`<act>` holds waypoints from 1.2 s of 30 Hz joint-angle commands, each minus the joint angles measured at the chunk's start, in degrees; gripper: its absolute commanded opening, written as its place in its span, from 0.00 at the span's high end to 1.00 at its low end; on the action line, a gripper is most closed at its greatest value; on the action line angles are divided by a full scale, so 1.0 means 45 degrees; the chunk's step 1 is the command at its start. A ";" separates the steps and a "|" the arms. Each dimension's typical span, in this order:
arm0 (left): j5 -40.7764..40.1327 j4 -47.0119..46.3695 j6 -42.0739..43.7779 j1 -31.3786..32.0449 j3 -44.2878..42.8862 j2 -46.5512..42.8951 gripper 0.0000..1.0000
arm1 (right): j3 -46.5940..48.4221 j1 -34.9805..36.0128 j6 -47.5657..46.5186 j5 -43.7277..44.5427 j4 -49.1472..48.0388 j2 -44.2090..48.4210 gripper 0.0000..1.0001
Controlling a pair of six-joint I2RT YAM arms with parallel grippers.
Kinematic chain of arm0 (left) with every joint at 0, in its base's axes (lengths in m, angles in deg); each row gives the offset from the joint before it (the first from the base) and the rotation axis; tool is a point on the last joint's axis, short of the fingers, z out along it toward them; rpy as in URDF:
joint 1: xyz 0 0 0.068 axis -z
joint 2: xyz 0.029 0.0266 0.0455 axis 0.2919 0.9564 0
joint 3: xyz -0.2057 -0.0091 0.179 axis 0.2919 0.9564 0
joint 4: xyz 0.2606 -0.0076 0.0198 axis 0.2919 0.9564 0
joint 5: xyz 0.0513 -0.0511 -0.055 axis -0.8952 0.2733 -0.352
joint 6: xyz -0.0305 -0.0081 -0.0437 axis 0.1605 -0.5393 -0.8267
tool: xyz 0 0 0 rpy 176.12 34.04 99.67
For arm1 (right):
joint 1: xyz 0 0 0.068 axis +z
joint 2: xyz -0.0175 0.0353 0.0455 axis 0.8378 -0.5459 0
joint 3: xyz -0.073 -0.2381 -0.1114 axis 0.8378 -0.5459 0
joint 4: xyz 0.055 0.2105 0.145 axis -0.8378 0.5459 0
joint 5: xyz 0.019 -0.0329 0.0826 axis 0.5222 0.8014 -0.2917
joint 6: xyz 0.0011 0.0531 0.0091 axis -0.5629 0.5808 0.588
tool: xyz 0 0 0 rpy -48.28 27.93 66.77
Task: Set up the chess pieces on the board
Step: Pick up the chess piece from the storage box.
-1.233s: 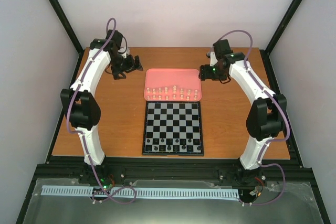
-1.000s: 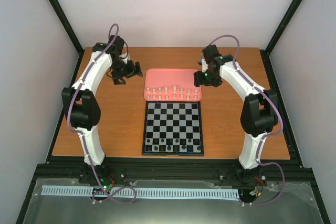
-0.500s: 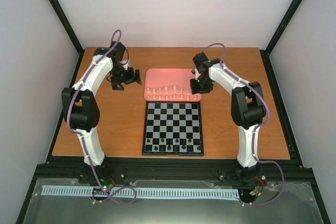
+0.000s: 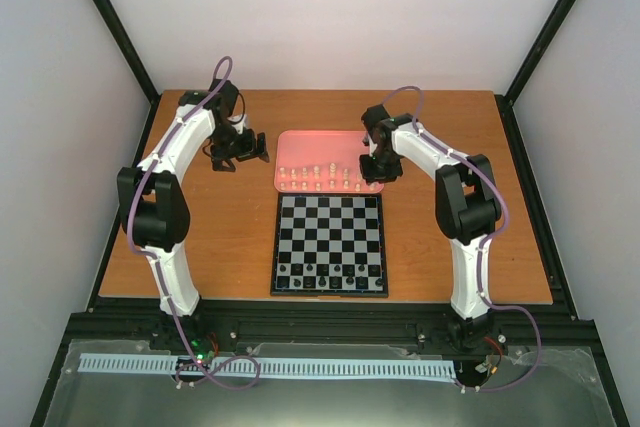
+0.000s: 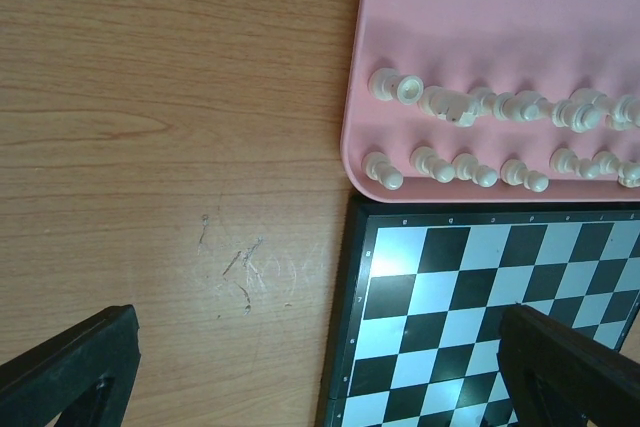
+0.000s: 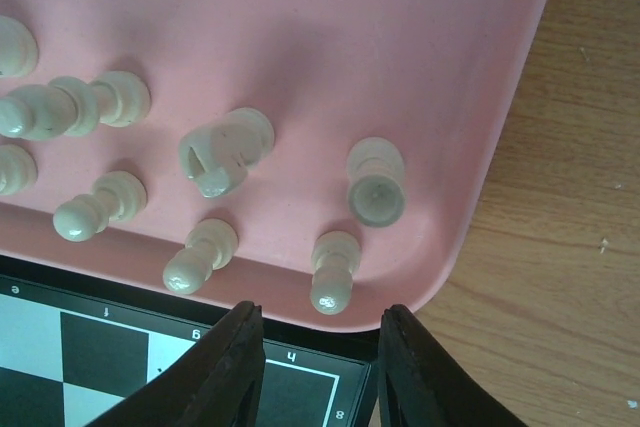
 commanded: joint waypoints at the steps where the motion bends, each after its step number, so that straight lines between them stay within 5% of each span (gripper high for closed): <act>1: 0.0070 0.0015 0.0289 0.0043 -0.0018 -0.0098 0.00 | -0.0113 0.0059 0.0229 0.0243 0.0041 -0.0115 0.67; 24: -0.0070 0.0037 0.0349 0.0043 0.0065 -0.0117 0.00 | 0.0336 0.0078 0.0185 0.0282 -0.0033 -0.0988 0.77; 36: -0.0088 0.0095 0.0366 0.0043 0.0031 -0.0044 0.00 | 0.0737 0.0076 0.0018 0.0283 0.0226 -0.1119 0.97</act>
